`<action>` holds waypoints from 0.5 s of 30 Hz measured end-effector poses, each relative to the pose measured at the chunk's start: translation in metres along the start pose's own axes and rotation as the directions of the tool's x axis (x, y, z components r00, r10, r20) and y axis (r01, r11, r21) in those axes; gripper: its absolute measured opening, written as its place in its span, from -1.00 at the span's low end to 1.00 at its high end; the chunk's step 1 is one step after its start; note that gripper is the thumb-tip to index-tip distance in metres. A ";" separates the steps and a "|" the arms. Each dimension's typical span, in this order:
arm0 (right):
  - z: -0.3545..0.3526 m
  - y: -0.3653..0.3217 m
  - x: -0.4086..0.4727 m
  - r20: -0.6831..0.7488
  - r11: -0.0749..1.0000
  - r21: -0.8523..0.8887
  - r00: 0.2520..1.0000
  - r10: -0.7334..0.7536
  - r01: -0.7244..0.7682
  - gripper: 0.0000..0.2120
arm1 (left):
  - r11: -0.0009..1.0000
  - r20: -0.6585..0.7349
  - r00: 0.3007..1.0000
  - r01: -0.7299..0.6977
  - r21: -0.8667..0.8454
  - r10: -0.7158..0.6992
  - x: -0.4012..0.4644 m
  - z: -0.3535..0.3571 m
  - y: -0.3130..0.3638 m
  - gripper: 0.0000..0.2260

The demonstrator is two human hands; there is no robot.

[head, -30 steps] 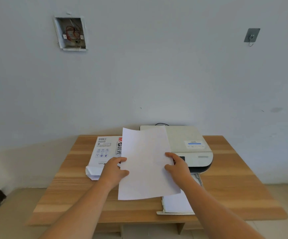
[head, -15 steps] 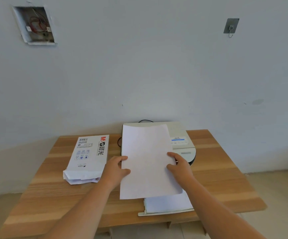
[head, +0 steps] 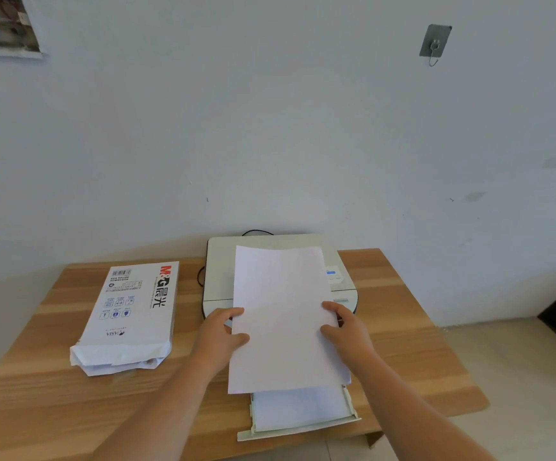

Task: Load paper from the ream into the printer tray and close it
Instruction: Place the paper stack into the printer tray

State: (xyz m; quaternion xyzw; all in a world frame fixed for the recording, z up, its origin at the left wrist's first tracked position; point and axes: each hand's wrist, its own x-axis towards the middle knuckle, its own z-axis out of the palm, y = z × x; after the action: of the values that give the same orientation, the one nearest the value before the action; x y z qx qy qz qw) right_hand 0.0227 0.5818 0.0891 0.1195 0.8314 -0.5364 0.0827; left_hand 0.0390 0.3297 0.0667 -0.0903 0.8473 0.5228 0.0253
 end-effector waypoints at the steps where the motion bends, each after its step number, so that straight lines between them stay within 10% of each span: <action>1: -0.002 0.002 0.004 0.006 1.000 0.005 1.000 -0.006 0.006 -0.55 | 1.000 -0.007 1.000 0.007 0.002 -0.007 0.002 0.003 0.002 -0.56; 15: -0.041 0.028 0.054 0.198 0.998 0.024 0.978 -0.059 0.056 -0.54 | 0.992 -0.160 0.980 0.123 0.022 -0.118 -0.006 0.056 0.016 -0.53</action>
State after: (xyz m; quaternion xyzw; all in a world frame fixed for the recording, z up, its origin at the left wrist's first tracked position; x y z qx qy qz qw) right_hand -0.0211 0.6359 0.0674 0.0421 0.8172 -0.5553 0.1485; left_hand 0.0396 0.3873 0.0560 -0.1823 0.8479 0.4978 -0.0093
